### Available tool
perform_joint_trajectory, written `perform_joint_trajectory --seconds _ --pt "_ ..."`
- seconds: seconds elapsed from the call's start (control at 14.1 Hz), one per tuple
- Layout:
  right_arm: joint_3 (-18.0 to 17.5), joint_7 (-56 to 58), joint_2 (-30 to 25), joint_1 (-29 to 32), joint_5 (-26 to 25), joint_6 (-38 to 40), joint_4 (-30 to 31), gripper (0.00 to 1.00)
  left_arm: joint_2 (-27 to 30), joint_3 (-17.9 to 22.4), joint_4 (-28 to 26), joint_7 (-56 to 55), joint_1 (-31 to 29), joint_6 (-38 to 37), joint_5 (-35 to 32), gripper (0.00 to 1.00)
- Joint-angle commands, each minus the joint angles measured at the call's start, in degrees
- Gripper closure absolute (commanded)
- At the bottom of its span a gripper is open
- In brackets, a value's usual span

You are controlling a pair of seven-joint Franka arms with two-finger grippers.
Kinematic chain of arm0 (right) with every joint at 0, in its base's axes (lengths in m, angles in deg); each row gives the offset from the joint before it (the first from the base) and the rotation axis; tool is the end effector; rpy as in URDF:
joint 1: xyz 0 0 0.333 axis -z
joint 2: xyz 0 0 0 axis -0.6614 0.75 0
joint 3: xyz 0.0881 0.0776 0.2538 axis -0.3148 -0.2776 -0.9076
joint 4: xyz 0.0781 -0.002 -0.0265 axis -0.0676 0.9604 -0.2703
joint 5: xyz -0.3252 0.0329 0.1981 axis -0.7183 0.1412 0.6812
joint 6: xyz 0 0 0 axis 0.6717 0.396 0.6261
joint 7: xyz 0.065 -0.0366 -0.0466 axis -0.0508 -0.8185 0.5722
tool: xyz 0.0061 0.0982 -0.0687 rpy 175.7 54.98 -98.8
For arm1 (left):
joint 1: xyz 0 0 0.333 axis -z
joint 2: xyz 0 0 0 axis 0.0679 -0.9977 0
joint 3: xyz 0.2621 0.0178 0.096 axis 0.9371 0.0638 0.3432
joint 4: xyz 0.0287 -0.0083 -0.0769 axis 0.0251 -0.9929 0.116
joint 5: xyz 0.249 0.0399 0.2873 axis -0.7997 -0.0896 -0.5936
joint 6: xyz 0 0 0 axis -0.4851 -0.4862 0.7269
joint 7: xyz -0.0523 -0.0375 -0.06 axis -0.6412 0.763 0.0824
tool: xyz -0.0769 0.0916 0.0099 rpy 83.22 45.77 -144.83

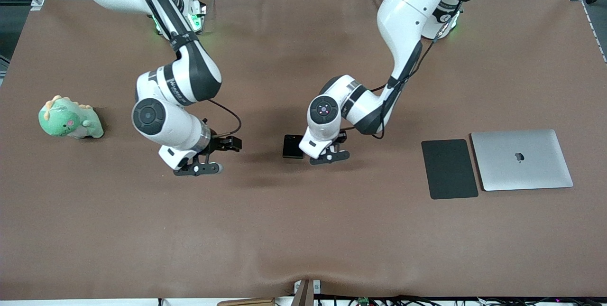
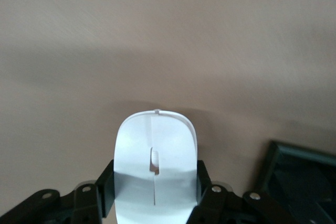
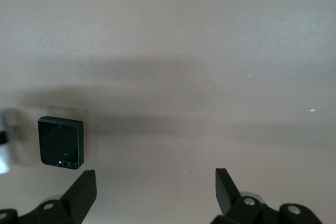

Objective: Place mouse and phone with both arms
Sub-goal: 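Carry the mouse to the pad while the right gripper grasps the phone, then lower the mouse onto the grey pad and open the left gripper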

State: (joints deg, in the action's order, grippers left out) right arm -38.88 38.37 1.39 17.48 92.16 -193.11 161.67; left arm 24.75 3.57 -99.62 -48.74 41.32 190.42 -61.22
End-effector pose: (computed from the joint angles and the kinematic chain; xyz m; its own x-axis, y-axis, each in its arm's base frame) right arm 0.5840 0.2580 0.2883 0.9954 0.0437 -0.0850 0.0312 -0.9892 -0.1435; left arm 0.5192 -0.4374 0.1791 0.9880 0.1513 -0.0302 0.1486 -0.9859 -0.0765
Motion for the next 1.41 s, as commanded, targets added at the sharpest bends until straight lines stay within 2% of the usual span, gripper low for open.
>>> perform_joint_trajectory --seconds 0.0,0.14,0.49,0.78,1.06,1.34 --pt "0.46 -2.10 2.17 -1.64 0.96 -3.31 -0.45 0.00 3.95 -0.08 -1.07 3.27 -4.35 -3.31 -3.60 0.53" --pt "0.46 -5.69 4.10 -4.54 0.35 -6.74 -0.98 0.00 6.05 -0.08 -2.90 9.24 -8.57 -3.31 -3.61 0.53" --pt "0.63 -8.26 11.40 -8.59 -0.10 -8.33 -6.86 0.00 13.08 -0.96 -9.58 25.76 -22.88 -3.31 -2.65 0.51" --pt "0.63 -11.94 14.74 -11.49 -0.10 -9.66 -9.76 0.00 14.06 -3.33 -13.02 37.89 -34.06 -3.13 -2.64 0.50" --pt "0.72 -18.00 17.29 -14.30 -0.27 -10.53 -12.05 0.00 11.52 -3.07 -14.24 39.41 -36.36 -0.68 -3.78 0.52" --pt "0.72 -25.03 20.10 -16.15 -3.52 -12.03 -13.81 0.00 10.29 -3.25 -18.72 39.68 -38.83 7.48 -7.12 0.52"
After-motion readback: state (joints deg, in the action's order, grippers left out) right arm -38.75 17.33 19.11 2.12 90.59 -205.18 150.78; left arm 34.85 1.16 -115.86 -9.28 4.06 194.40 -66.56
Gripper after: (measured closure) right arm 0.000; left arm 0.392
